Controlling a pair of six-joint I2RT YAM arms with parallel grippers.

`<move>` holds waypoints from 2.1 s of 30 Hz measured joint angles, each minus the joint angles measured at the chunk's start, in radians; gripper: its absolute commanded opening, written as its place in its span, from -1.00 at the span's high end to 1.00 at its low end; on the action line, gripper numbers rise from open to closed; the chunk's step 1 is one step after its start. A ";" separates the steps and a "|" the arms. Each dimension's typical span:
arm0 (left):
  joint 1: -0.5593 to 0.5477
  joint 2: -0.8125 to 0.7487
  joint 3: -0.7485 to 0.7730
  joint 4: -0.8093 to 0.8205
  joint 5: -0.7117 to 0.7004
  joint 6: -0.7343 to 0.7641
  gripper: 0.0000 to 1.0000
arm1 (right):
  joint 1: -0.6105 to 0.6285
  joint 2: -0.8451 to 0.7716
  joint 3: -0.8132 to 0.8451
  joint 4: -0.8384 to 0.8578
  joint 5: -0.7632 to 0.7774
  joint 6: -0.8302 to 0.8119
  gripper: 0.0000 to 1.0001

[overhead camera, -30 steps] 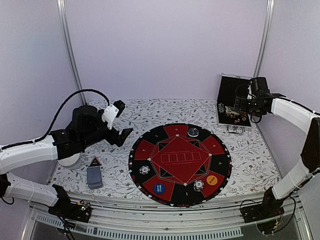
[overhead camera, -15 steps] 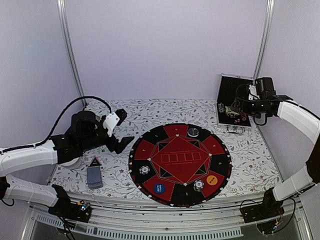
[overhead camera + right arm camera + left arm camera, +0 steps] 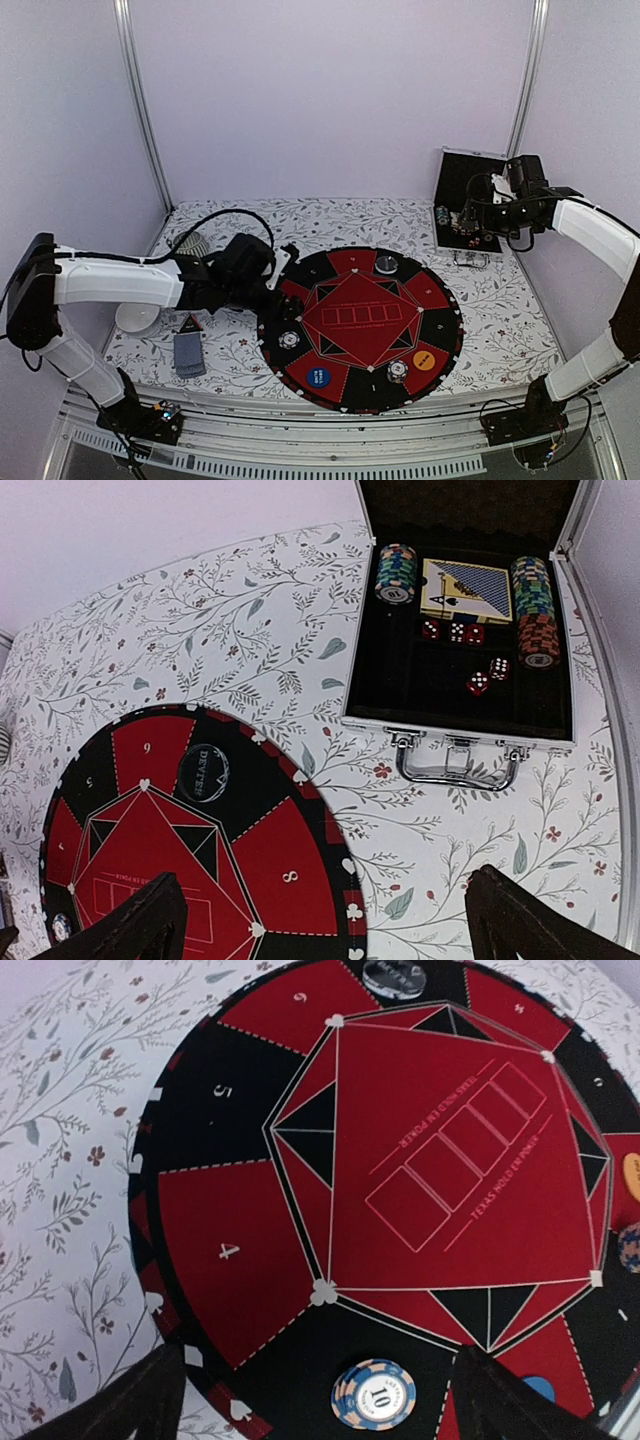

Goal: Distribute texas hold em gaming equipment
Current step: Adjust the poker chips pile in the small blind area.

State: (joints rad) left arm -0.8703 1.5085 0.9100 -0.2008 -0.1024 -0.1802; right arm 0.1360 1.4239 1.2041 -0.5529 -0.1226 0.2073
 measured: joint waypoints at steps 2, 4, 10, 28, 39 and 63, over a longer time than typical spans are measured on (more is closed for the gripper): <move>-0.060 0.035 0.005 -0.010 -0.101 -0.111 -0.96 | 0.000 0.006 0.000 -0.002 0.017 -0.016 -0.98; -0.131 0.097 0.043 -0.035 -0.203 -0.201 -0.96 | 0.000 0.016 0.000 -0.001 0.025 -0.029 -0.98; -0.177 0.312 0.191 -0.119 -0.334 -0.379 -0.71 | 0.000 0.021 -0.023 0.014 0.046 -0.074 -0.98; -0.161 0.364 0.172 -0.206 -0.246 -0.527 -0.26 | 0.000 -0.015 -0.047 0.031 0.063 -0.098 -0.98; -0.158 0.304 0.105 -0.209 -0.215 -0.557 -0.10 | 0.000 -0.015 -0.047 0.031 0.066 -0.100 -0.98; -0.154 0.297 0.103 -0.222 -0.174 -0.545 0.59 | 0.000 -0.015 -0.047 0.031 0.082 -0.110 -0.98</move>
State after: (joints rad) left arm -1.0245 1.8057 1.0134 -0.4232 -0.2768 -0.7254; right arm 0.1364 1.4086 1.1572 -0.5224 -0.0410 0.0975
